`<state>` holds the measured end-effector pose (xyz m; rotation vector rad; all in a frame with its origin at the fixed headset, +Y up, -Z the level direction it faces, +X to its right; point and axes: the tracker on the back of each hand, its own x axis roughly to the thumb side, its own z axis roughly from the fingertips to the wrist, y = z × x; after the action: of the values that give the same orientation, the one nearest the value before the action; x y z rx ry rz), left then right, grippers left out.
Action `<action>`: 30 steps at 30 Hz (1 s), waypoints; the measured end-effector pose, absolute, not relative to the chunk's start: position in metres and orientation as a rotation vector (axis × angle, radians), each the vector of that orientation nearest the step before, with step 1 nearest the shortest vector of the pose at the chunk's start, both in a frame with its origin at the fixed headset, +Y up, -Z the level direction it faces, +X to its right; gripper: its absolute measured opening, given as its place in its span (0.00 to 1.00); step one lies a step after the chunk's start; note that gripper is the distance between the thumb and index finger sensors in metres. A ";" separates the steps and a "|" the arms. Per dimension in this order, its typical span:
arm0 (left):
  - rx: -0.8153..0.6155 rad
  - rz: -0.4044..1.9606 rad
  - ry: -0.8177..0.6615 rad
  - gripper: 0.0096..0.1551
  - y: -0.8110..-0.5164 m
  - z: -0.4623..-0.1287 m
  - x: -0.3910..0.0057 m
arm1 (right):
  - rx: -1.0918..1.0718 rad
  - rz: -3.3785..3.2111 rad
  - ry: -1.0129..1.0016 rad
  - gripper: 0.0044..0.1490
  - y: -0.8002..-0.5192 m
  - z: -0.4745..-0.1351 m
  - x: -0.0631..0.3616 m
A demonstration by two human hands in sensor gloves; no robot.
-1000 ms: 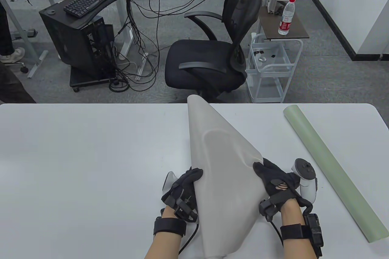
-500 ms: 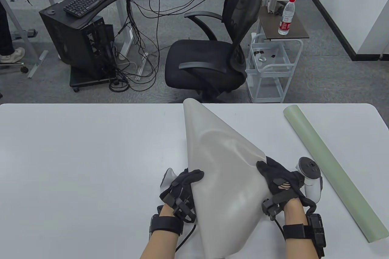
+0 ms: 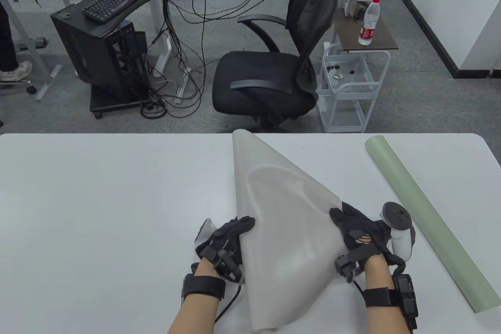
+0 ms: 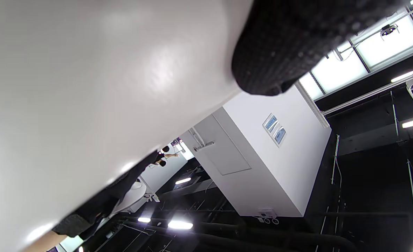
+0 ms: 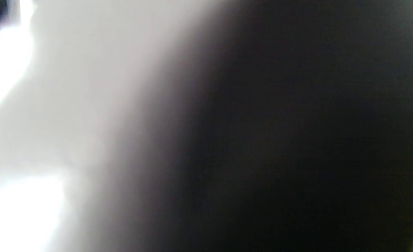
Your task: Unroll desk mats and stack together
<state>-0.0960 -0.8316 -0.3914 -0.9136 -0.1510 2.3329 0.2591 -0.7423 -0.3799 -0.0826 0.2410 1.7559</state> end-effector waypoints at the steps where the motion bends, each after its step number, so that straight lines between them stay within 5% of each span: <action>1: -0.923 2.337 -0.183 0.44 -0.833 -0.391 -0.096 | -0.080 1.774 0.238 0.25 -0.742 -0.380 0.258; 5: -0.935 2.381 -0.268 0.40 -0.826 -0.392 -0.097 | -0.077 1.788 0.238 0.25 -0.740 -0.381 0.255; 18: -0.833 2.333 -0.307 0.51 -0.816 -0.395 -0.113 | -0.088 1.780 0.234 0.25 -0.742 -0.381 0.254; 30: -0.865 2.354 -0.201 0.48 -0.818 -0.389 -0.112 | -0.128 1.789 0.208 0.25 -0.743 -0.380 0.263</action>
<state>-0.1116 -0.8183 -0.3894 -0.8647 -0.2008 2.3537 0.2631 -0.7435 -0.3805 -0.1282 0.2077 1.7888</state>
